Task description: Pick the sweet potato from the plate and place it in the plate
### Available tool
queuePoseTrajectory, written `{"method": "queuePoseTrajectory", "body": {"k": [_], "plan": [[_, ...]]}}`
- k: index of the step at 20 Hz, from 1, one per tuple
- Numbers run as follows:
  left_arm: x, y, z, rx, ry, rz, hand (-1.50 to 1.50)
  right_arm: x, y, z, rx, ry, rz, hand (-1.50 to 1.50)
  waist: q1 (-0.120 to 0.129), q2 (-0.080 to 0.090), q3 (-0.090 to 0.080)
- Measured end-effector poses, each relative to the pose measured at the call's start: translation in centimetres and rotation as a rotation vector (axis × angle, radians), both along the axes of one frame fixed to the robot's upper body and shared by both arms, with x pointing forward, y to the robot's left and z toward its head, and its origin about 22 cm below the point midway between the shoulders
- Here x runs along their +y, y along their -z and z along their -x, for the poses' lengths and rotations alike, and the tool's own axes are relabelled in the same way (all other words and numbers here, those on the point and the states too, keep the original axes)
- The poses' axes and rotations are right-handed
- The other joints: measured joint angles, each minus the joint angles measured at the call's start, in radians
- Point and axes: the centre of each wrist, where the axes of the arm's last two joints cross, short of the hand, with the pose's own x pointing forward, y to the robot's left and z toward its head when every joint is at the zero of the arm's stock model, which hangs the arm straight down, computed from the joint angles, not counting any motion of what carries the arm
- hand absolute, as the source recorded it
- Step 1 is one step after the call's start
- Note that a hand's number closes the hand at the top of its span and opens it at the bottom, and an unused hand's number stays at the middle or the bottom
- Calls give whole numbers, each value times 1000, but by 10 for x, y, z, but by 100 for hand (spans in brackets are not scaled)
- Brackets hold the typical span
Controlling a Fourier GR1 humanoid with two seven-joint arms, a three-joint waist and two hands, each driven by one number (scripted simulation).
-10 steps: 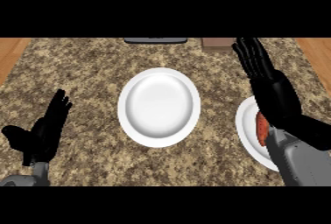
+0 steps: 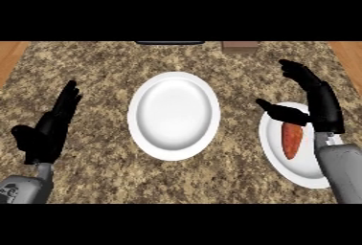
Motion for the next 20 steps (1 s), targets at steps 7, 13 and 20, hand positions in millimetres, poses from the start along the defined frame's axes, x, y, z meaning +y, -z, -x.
{"method": "queuePoseTrajectory", "body": {"k": [7, 13, 20], "plan": [[-22, -3, -20, 17, 33, -28, 0, 32, 73, 16, 146, 274, -14, -150, 8, -11, 12], [-22, 0, -24, 23, 39, -39, 0, 22, 65, 31, 104, 378, 179, -150, 5, -18, 13], [-18, -1, -27, 31, 35, -40, 0, -5, 0, 39, 255, 404, 368, -150, -2, -23, 10]]}}
